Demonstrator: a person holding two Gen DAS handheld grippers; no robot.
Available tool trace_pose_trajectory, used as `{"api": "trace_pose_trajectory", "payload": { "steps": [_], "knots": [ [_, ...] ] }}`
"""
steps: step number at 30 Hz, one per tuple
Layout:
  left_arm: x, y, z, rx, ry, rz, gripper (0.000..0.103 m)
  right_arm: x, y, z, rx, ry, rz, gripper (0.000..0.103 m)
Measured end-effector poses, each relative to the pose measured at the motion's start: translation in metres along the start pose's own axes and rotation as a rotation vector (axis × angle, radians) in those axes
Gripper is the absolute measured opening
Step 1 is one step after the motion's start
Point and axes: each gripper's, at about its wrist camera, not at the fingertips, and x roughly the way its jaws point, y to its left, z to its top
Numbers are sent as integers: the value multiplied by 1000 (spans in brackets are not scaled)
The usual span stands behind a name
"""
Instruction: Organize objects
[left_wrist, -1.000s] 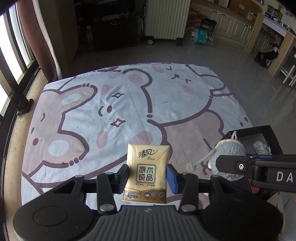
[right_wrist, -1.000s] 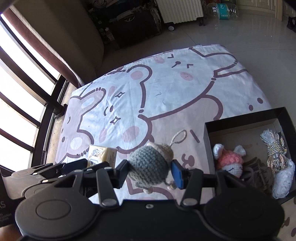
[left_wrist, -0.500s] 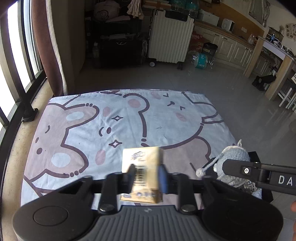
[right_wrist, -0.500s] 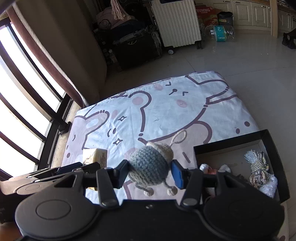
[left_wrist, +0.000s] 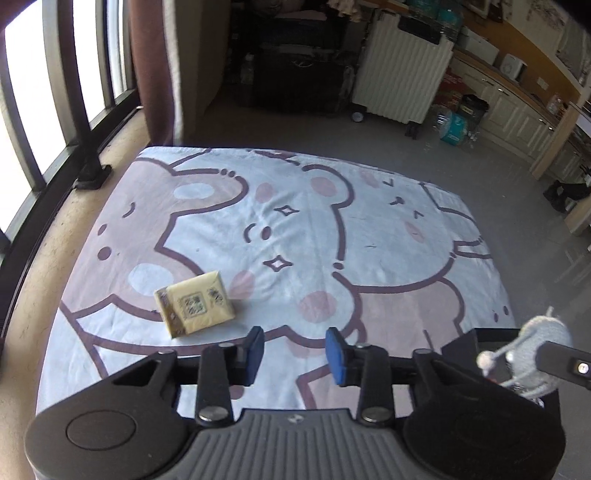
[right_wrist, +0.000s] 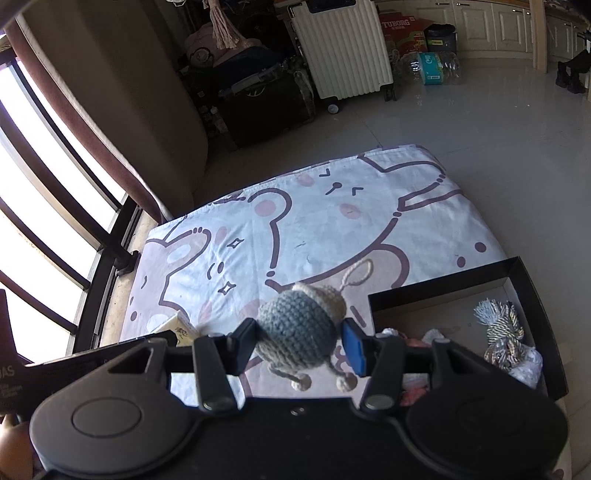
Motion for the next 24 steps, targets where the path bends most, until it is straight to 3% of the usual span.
{"api": "trace_pose_trajectory", "payload": {
  "steps": [3, 7, 15, 21, 24],
  "knots": [
    [18, 25, -2, -36, 11, 37, 53, 4, 1, 1, -9, 5, 20, 51],
    [37, 59, 4, -96, 19, 56, 58, 13, 3, 0, -20, 24, 48, 51],
    [74, 85, 29, -45, 32, 87, 83, 37, 2, -1, -27, 71, 83, 51],
    [107, 97, 40, -195, 114, 70, 87, 52, -2, 0, -30, 95, 91, 52],
    [119, 92, 40, -204, 133, 93, 87, 59, -5, 1, -21, 104, 92, 52]
  ]
}}
